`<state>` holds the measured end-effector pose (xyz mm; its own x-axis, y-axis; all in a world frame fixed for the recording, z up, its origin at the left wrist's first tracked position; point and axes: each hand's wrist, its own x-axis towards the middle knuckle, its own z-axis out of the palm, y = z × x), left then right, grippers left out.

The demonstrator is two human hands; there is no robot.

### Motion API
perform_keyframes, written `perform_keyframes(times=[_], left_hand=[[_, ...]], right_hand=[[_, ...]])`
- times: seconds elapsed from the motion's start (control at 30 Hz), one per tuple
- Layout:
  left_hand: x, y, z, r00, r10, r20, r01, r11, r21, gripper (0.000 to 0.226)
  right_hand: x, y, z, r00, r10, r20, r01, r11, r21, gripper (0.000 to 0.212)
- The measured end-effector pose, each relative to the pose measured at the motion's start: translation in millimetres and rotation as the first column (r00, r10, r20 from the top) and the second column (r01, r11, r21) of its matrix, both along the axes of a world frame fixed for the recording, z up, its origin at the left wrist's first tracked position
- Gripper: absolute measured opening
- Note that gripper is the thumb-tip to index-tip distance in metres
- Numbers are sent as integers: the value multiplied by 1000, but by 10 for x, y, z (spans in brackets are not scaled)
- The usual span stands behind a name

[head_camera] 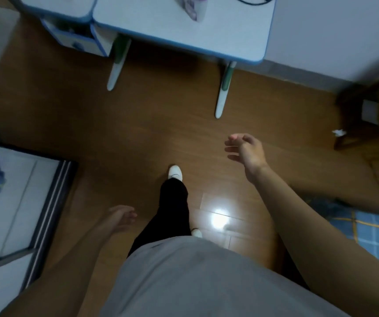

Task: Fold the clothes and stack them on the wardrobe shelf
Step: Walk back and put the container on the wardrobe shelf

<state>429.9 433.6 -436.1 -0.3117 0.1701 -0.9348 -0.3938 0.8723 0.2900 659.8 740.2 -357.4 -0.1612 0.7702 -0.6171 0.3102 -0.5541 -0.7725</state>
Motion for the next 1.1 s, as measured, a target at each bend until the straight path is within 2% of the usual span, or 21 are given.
perform_keyframes(times=[0.27,0.47,0.63,0.8,0.9,1.03,1.1], left_hand=[[-1070,2162,170,997,-77,3,76,988,135,20],[-1580,3997,606,988,-108,-109,141,919,368,21],[-1953,5515,834,945,-97,-314,248,837,488,28],[-2319,6677,841,870,-80,-487,321,841,435,51],[-2460,7088,740,874,-106,-475,329,848,416,59],[-2554,7317,609,907,-161,-389,345,813,468,39],[-2550,7282,519,919,-98,-382,287,831,477,42]], right_hand=[[-341,892,-112,964,10,265,23,992,-122,17],[-434,1313,-186,931,43,362,61,961,-270,19],[-858,2027,-250,953,70,294,15,960,-280,18],[-1624,3041,-152,984,145,104,-124,975,-186,18],[-2025,3625,-37,989,149,-7,-149,984,-101,20],[-2458,4272,-34,993,106,-46,-109,993,-50,16],[-2631,4472,-121,993,109,-34,-111,991,-77,18]])
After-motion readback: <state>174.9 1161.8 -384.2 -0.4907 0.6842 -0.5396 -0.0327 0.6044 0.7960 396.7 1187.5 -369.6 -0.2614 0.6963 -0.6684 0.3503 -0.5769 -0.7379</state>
